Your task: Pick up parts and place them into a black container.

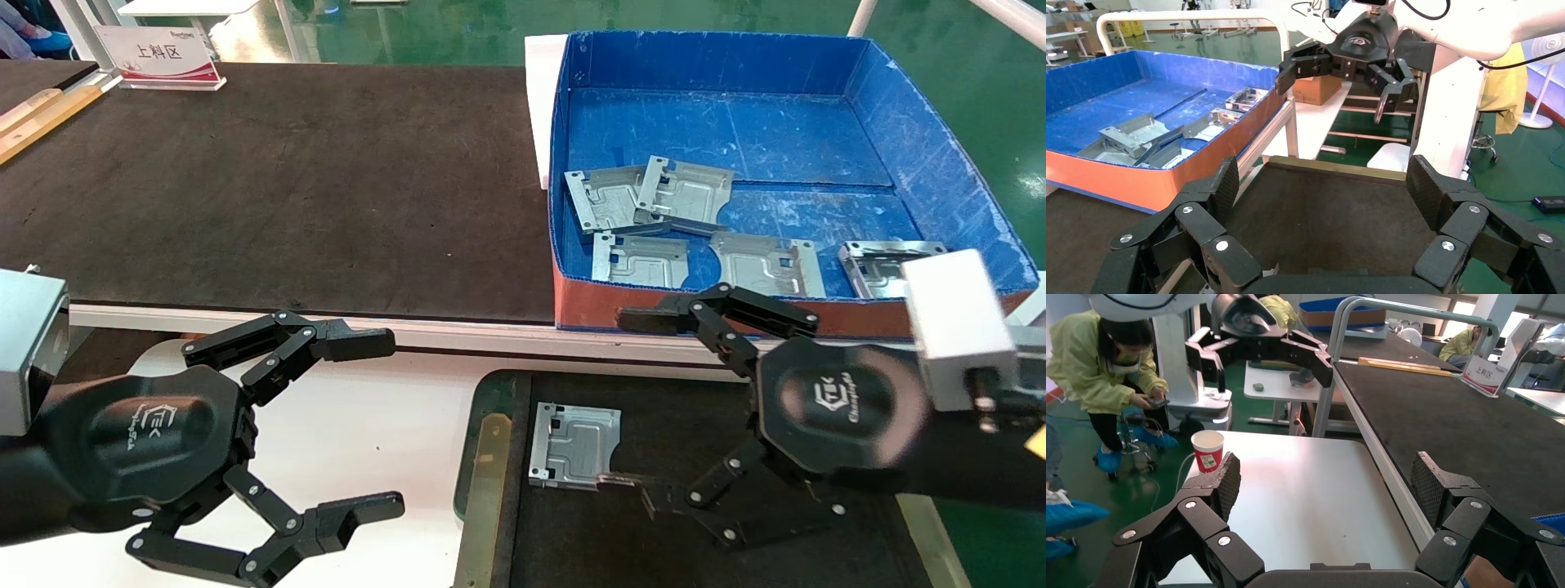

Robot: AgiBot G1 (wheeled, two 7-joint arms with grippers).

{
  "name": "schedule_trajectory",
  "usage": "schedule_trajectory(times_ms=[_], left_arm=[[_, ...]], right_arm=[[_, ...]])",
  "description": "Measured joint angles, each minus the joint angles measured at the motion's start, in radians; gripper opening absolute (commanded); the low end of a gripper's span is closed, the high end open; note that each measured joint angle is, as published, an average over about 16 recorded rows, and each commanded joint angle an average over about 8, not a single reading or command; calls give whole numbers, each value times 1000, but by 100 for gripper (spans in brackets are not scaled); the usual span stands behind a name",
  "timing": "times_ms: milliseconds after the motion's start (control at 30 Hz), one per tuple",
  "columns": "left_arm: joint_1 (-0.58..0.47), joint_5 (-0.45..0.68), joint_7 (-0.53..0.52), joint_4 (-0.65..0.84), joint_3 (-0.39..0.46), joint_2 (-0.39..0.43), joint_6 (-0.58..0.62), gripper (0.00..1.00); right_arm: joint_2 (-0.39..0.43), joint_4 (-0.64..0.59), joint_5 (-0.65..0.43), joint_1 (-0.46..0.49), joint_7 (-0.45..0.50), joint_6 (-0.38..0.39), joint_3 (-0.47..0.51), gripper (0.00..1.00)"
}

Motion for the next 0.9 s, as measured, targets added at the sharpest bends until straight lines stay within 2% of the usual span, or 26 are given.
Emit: schedule_trajectory(times_ms=[467,900], left_arm=[[0,0,0,0,0,0,0,100],[0,0,0,0,0,0,0,100]], right_arm=[[52,117,35,-93,100,17,76,100],[62,139,43,-111,116,21,92,100]])
